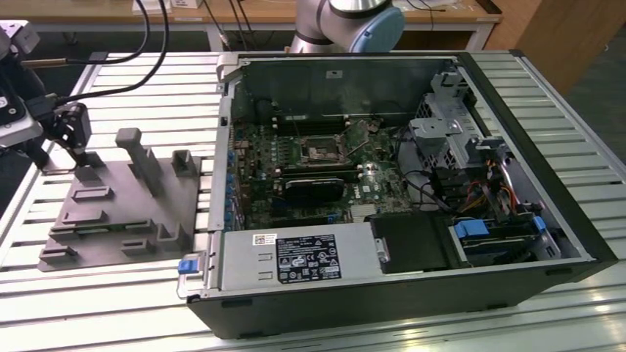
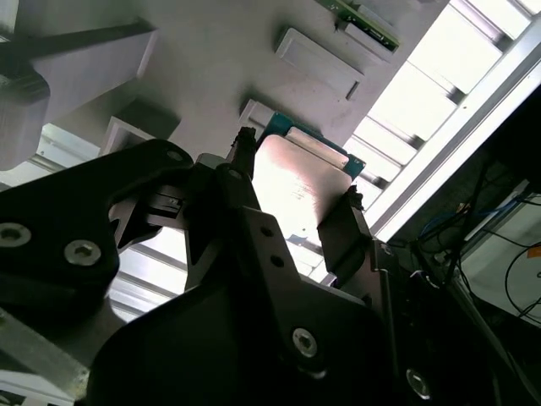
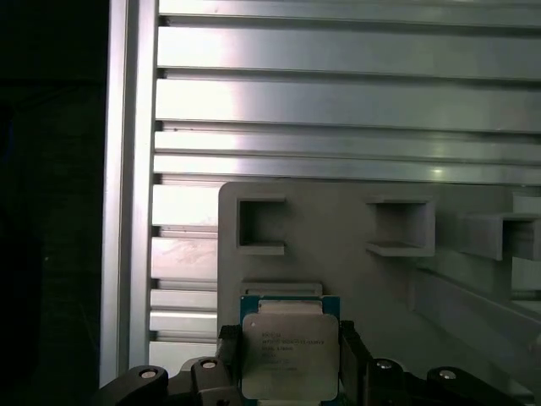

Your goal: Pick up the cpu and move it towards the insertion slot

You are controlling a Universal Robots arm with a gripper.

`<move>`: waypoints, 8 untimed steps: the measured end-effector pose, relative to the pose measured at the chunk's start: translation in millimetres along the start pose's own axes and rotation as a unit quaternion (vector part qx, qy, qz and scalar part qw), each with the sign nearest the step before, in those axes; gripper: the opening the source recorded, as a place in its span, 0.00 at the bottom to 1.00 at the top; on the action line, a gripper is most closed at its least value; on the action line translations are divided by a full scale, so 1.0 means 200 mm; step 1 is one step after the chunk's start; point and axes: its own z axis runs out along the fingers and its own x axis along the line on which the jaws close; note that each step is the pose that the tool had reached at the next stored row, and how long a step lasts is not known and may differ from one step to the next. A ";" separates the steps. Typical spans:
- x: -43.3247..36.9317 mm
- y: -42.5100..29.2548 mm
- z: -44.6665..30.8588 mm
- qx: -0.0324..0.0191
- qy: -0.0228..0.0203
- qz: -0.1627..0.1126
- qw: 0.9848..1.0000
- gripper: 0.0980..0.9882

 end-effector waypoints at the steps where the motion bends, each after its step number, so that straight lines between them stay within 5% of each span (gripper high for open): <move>1: 0.000 0.001 -0.003 0.000 0.000 0.000 1.000 0.50; 8: 0.000 0.009 -0.025 0.003 0.000 0.000 1.000 0.50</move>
